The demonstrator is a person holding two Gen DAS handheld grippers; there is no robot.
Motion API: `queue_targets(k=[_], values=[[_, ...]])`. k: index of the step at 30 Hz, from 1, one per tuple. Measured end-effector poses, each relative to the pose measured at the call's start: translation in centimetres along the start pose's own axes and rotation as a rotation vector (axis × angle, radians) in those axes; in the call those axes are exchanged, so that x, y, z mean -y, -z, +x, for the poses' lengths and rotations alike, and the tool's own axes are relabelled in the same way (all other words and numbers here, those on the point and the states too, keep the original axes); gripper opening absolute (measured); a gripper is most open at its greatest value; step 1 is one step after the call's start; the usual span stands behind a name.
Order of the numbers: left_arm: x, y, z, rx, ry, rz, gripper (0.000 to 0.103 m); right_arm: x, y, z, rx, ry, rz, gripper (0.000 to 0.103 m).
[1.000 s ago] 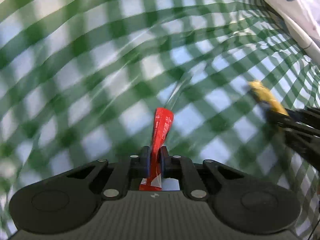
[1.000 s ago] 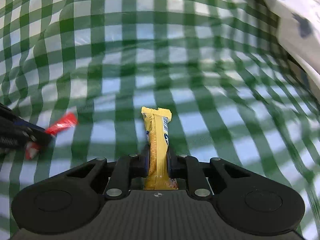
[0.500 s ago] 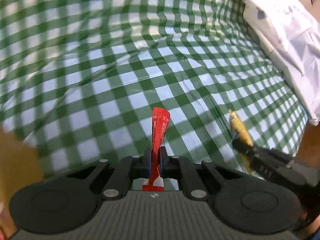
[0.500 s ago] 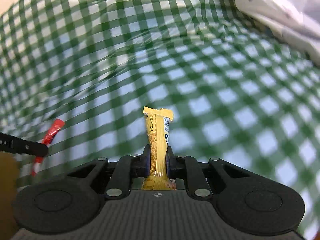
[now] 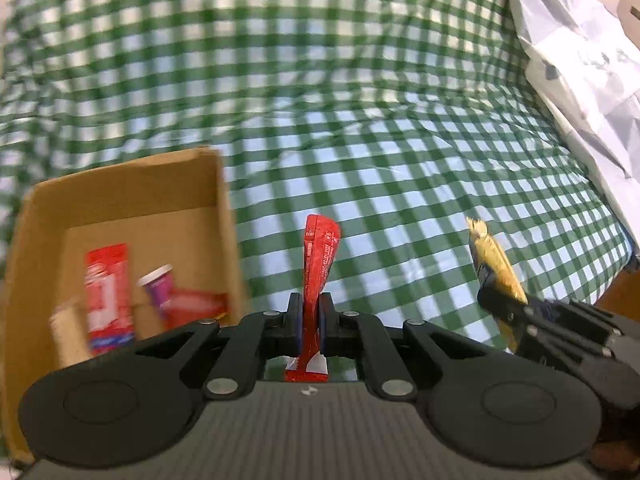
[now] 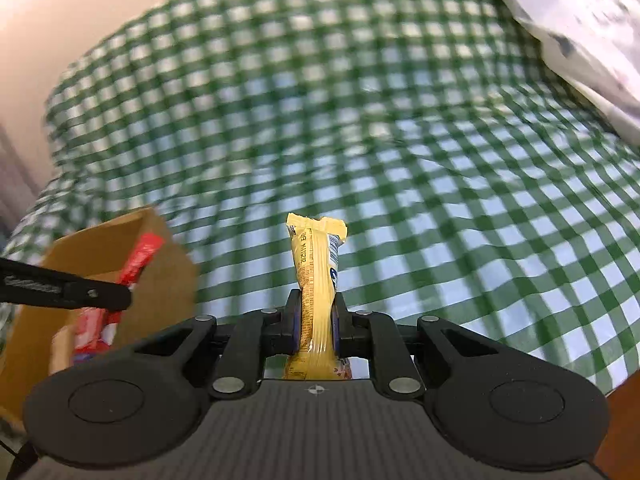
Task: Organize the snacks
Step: 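Carry the red stick candy and yellow bar over the cardboard box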
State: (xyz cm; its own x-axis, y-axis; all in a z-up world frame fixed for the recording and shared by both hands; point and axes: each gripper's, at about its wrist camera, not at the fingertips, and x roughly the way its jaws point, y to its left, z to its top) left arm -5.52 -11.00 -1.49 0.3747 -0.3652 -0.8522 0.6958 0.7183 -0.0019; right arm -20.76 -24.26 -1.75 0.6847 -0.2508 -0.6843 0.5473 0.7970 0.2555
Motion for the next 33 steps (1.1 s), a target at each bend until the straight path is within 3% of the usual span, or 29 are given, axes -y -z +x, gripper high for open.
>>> queue_targets(k=[10, 18, 27, 33], values=[[-4.8, 6.7, -9.3, 0.061, -0.079, -0.068, 0.008, -9.2, 3.6, -6.7, -0.015, -0.123, -0.129, 0.015], [-7.8, 11.8, -14.0, 0.079, -0.145, -0.128, 0.008, -14.5, 6.1, -10.4, -0.005, -0.188, -0.244, 0.015], [-9.4, 15.9, -16.7, 0.106, -0.147, -0.156, 0.008, -17.4, 8.1, -13.4, 0.012, -0.202, -0.316, 0.015], [-10.0, 16.5, -16.8, 0.113, -0.136, -0.162, 0.008, -18.6, 8.8, -13.8, 0.009, -0.191, -0.363, 0.015]])
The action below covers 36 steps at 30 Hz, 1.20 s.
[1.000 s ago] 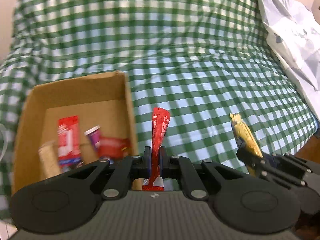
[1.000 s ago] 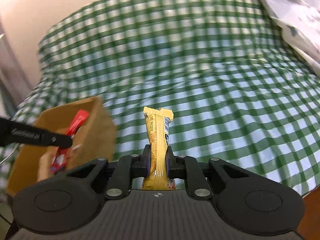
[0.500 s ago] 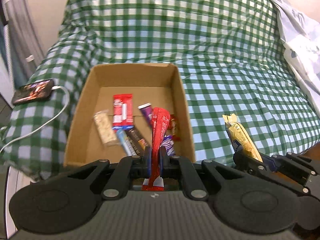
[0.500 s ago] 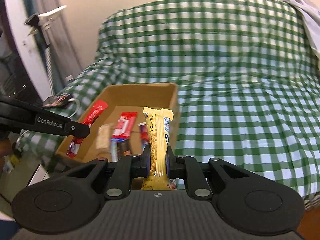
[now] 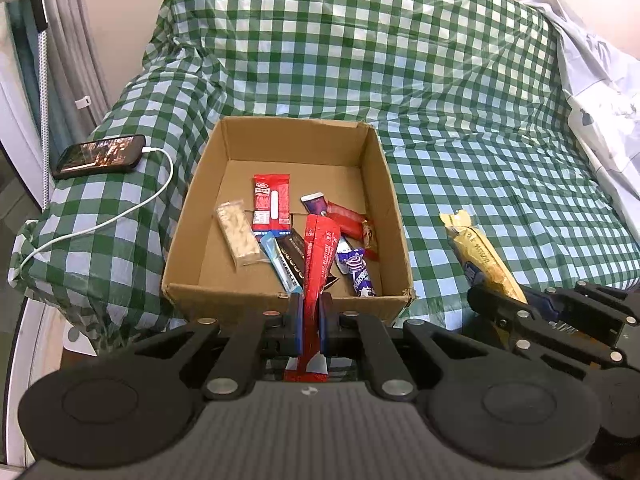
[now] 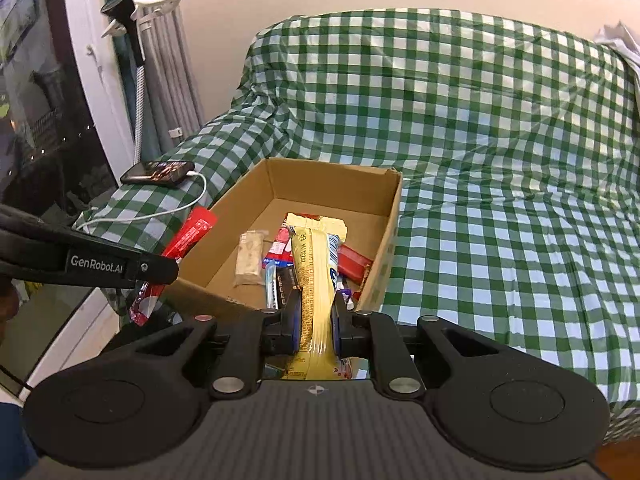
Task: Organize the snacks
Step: 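Carry the red stick candy and yellow bar over the cardboard box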
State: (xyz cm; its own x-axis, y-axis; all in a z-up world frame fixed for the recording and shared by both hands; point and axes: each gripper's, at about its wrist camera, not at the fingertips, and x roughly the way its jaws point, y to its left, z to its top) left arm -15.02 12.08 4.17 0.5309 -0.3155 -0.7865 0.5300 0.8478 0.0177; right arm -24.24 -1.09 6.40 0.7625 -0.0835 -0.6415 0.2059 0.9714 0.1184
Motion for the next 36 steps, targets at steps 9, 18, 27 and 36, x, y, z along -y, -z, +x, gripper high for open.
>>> queue_targets(k=[9, 18, 27, 36], values=[[-0.2, 0.0, 0.8, -0.009, 0.016, -0.01, 0.008, -0.1, -0.1, 0.6, -0.026, 0.029, 0.002, 0.015], [-0.6, -0.3, 1.7, -0.027, 0.015, -0.019, 0.008, -0.2, -0.1, 1.5, -0.05, 0.03, -0.009, 0.015], [-1.1, -1.2, 2.8, -0.041, 0.014, -0.028, 0.008, 0.1, -0.3, 2.7, -0.079, 0.033, -0.014, 0.015], [-3.0, -3.9, 4.0, -0.017, -0.015, -0.058, 0.008, 0.3, -1.9, 4.2, -0.07, 0.035, -0.017, 0.015]])
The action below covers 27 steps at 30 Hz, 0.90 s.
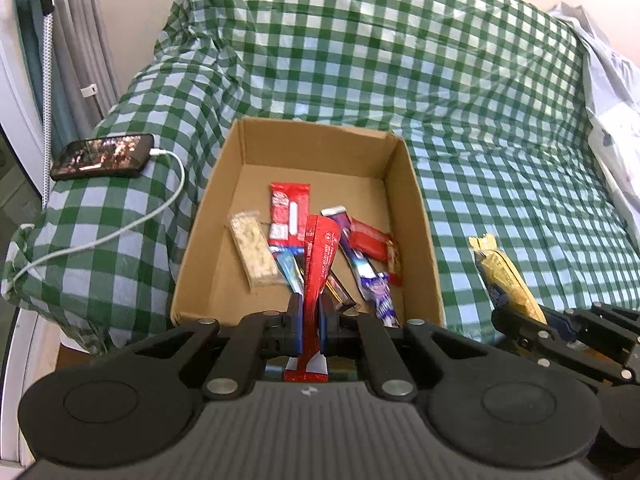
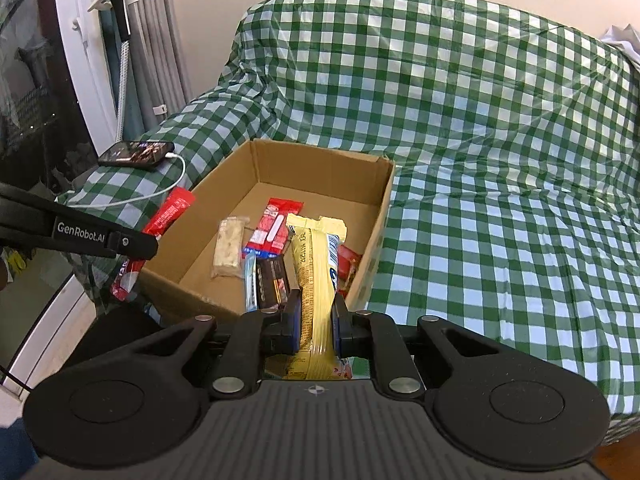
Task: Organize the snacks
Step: 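Carry the red stick candy and yellow bar over the cardboard box, then open both grippers to drop the red candy and yellow bar into the box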
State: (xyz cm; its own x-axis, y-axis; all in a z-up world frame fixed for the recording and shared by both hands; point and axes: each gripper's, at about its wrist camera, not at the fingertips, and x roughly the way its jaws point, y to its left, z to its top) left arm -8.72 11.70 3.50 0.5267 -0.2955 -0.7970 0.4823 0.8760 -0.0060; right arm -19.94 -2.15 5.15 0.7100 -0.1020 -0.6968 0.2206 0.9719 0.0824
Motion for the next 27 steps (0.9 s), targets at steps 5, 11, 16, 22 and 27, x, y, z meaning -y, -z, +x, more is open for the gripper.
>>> queue_targets(k=[5, 11, 16, 22, 27], values=[[-0.8, -1.5, 1.3, -0.002, -0.007, -0.015, 0.008, -0.3, -1.5, 1.4, 0.002, -0.009, -0.011, 0.015], [-1.6, -3.1, 3.3, -0.013, -0.009, -0.027, 0.008, -0.6, -3.1, 3.6, -0.01, -0.021, -0.023, 0.015], [-2.2, -4.4, 5.0, -0.02, -0.014, -0.035, 0.008, -0.8, -4.3, 5.6, -0.028, -0.03, -0.03, 0.015], [-2.8, -5.5, 7.5, -0.051, -0.017, -0.04, 0.008, -0.7, -5.1, 8.2, -0.051, -0.034, -0.029, 0.015], [-3.0, -6.0, 9.7, -0.08, -0.028, -0.034, 0.008, -0.5, -5.5, 10.6, -0.079, -0.04, -0.024, 0.015]])
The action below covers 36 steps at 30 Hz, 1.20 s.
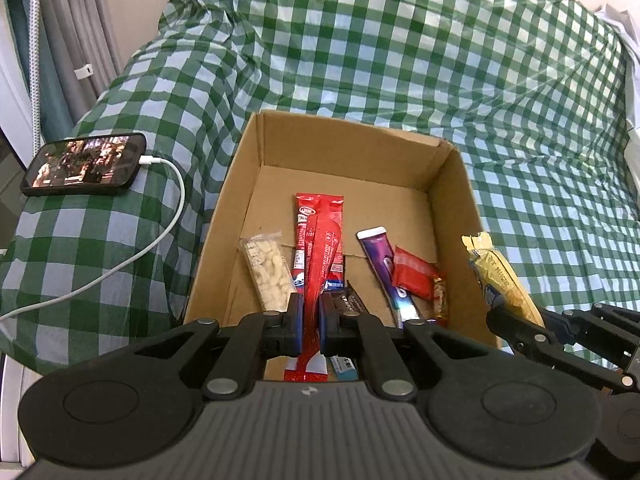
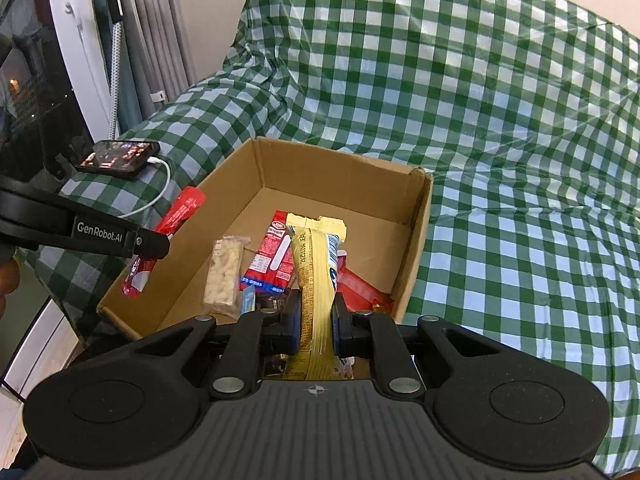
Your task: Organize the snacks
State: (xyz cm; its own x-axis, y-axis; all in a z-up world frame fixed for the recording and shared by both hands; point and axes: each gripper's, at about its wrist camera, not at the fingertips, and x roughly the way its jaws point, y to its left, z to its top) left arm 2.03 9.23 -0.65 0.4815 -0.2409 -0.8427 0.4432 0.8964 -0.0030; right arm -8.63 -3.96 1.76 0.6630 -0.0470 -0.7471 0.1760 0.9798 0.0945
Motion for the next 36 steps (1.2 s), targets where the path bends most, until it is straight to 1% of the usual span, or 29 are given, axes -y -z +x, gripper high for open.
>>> queue_targets(k=[9, 14, 16, 17, 18, 19, 20, 21, 22, 23, 24, 26, 27, 29, 31, 33, 36], values=[[0.2, -0.9, 3.4, -0.047, -0.01, 0.014, 0.008, 0.7, -0.5, 3.7, -0.046, -0.012, 0.016, 0.015], [0.3, -1.2, 5.2, -0.064, -0.031, 0.024, 0.008, 1.1, -0.5, 5.4, -0.071, -0.015, 0.02, 0.015], [0.2, -1.2, 5.9, -0.076, -0.038, 0.024, 0.009, 1.2, -0.4, 5.9, -0.08, -0.013, 0.02, 0.015], [0.1, -1.2, 6.3, -0.081, -0.042, 0.025, 0.012, 1.2, -0.4, 6.2, -0.084, -0.013, 0.02, 0.015], [0.0, -1.2, 6.7, -0.084, -0.049, 0.03, 0.015, 1.3, -0.4, 6.5, -0.087, -0.017, 0.024, 0.015], [0.0, -1.2, 7.0, -0.087, -0.053, 0.039, 0.034, 1.5, -0.4, 6.9, -0.093, -0.031, 0.034, 0.017], [-0.1, -1.2, 7.2, -0.093, -0.063, 0.045, 0.075, 1.6, -0.4, 7.2, -0.101, -0.045, 0.048, 0.018], [-0.3, -1.3, 7.2, -0.092, -0.082, 0.045, 0.093, 1.8, -0.4, 7.5, -0.113, -0.054, 0.07, 0.033], [-0.6, -1.1, 6.9, -0.067, -0.101, 0.041, 0.102, 2.0, -0.4, 7.5, -0.12, -0.049, 0.092, 0.044], [-0.9, -0.9, 6.3, -0.022, -0.117, 0.04, 0.103, 2.1, -0.4, 7.5, -0.118, -0.038, 0.113, 0.063], [-1.1, -0.6, 5.8, -0.004, -0.129, 0.047, 0.103, 2.2, -0.3, 7.2, -0.11, -0.033, 0.119, 0.069], [-1.3, 0.0, 5.3, -0.015, -0.149, 0.059, 0.103, 2.0, 0.0, 6.4, -0.1, -0.036, 0.112, 0.071], [-1.4, 0.5, 5.1, -0.03, -0.157, 0.056, 0.103, 1.9, 0.4, 6.0, -0.1, -0.031, 0.117, 0.077], [-1.4, 1.6, 4.7, -0.052, -0.166, 0.051, 0.103, 1.6, 1.1, 5.2, -0.107, -0.012, 0.129, 0.084], [-0.9, 2.6, 4.1, -0.066, -0.185, 0.065, 0.103, 1.1, 2.0, 4.2, -0.109, 0.003, 0.135, 0.085], [-0.2, 3.7, 3.0, -0.07, -0.2, 0.074, 0.103, 0.6, 2.8, 3.0, -0.093, 0.024, 0.144, 0.088], [0.7, 4.8, 1.1, -0.064, -0.19, 0.079, 0.103, -0.3, 3.7, 0.8, -0.043, 0.063, 0.136, 0.092]])
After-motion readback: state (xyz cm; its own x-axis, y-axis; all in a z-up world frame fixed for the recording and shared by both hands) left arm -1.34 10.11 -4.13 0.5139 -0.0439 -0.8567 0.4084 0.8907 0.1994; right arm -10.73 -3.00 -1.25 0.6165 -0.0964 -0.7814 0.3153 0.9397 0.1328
